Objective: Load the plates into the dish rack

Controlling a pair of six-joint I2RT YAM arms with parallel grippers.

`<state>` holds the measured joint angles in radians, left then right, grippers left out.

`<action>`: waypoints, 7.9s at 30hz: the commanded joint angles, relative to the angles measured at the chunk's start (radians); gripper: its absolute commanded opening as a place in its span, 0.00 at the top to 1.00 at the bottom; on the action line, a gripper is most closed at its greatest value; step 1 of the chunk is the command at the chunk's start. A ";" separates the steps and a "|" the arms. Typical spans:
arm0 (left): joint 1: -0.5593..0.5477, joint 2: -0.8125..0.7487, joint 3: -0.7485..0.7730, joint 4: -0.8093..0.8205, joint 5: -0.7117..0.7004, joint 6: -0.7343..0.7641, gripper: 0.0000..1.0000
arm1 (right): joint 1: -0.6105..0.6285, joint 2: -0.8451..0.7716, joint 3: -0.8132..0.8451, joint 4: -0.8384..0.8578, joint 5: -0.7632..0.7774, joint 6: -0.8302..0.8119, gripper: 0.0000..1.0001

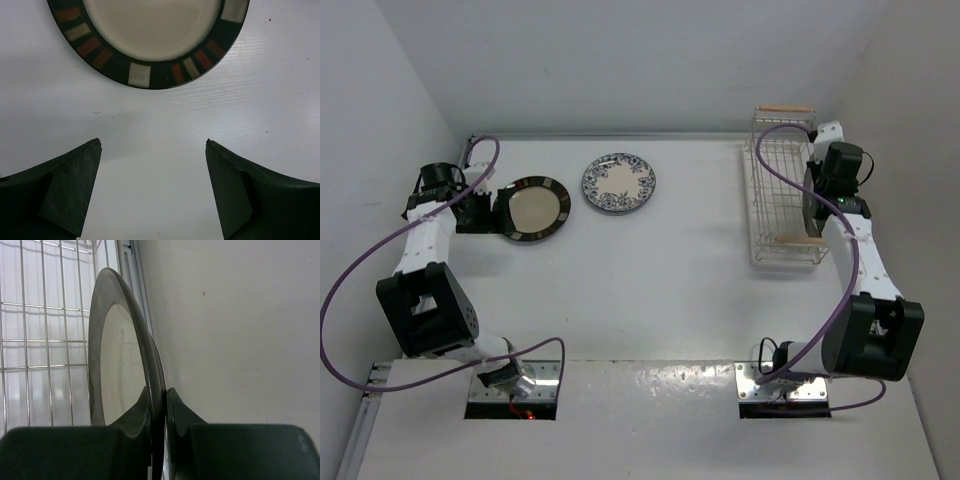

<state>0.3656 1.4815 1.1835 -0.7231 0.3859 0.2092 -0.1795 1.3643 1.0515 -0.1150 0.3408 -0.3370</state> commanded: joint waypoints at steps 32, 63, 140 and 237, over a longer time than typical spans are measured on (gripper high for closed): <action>-0.001 -0.021 0.018 -0.009 0.033 0.019 0.11 | 0.054 -0.128 -0.030 0.204 0.055 0.029 1.00; 0.009 0.224 0.151 -0.018 -0.024 0.000 0.08 | 0.095 -0.118 0.157 0.000 -0.039 0.151 0.12; -0.108 0.221 0.660 -0.157 0.151 -0.007 0.04 | 0.552 -0.023 0.314 -0.010 -0.434 0.621 1.00; -0.033 0.270 0.456 -0.157 0.082 -0.013 0.04 | 0.537 0.837 0.685 0.021 -0.480 1.188 0.31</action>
<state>0.3389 1.7943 1.6520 -0.8883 0.4824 0.1978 0.3607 2.1700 1.6634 -0.2325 -0.0559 0.6239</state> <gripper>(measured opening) 0.961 0.697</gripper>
